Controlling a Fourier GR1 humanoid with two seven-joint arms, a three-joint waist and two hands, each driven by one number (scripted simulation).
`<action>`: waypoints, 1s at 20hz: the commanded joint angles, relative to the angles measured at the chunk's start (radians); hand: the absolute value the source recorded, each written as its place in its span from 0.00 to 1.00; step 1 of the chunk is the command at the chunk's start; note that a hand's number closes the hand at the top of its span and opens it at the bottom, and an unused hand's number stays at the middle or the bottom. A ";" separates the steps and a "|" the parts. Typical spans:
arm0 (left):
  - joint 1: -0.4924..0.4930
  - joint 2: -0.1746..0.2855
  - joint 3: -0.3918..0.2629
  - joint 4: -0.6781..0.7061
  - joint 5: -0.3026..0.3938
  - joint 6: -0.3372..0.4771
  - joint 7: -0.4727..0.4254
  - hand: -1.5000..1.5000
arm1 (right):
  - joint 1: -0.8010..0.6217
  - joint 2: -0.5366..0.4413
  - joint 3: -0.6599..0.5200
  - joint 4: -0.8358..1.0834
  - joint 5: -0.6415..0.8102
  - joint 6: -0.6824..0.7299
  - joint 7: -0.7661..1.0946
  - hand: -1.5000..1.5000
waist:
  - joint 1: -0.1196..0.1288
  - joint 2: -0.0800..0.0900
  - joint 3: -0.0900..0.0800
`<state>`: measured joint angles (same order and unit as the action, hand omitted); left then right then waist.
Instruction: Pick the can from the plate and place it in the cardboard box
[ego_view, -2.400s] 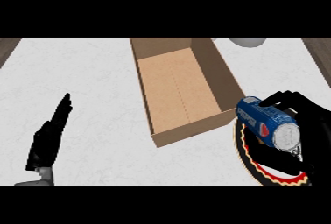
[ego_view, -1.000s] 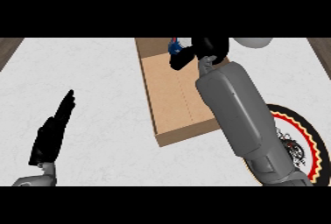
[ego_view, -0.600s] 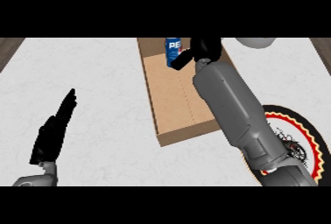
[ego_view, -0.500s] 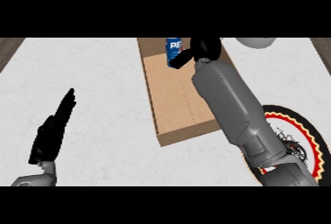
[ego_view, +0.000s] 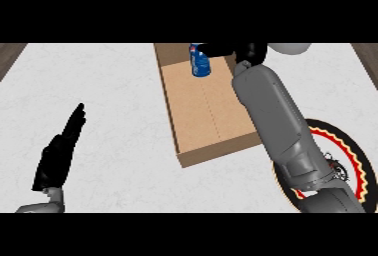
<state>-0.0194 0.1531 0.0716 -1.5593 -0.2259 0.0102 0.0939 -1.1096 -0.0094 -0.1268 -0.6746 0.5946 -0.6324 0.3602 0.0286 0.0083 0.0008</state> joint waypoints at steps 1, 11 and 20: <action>0.082 -0.034 -0.037 -0.038 -0.036 0.031 -0.028 0.50 | 0.050 -0.008 -0.074 -0.120 -0.109 -0.026 -0.095 0.00 | -0.020 -0.010 0.001; 0.047 0.006 0.028 0.002 0.008 0.002 -0.024 0.50 | 0.320 -0.197 -0.164 -0.475 -0.210 0.046 -0.039 0.00 | -0.055 -0.018 -0.001; 0.025 -0.006 0.020 -0.031 0.004 0.006 0.029 0.50 | 0.703 -0.368 -0.286 -0.848 -0.470 0.359 -0.082 0.00 | -0.048 -0.013 0.000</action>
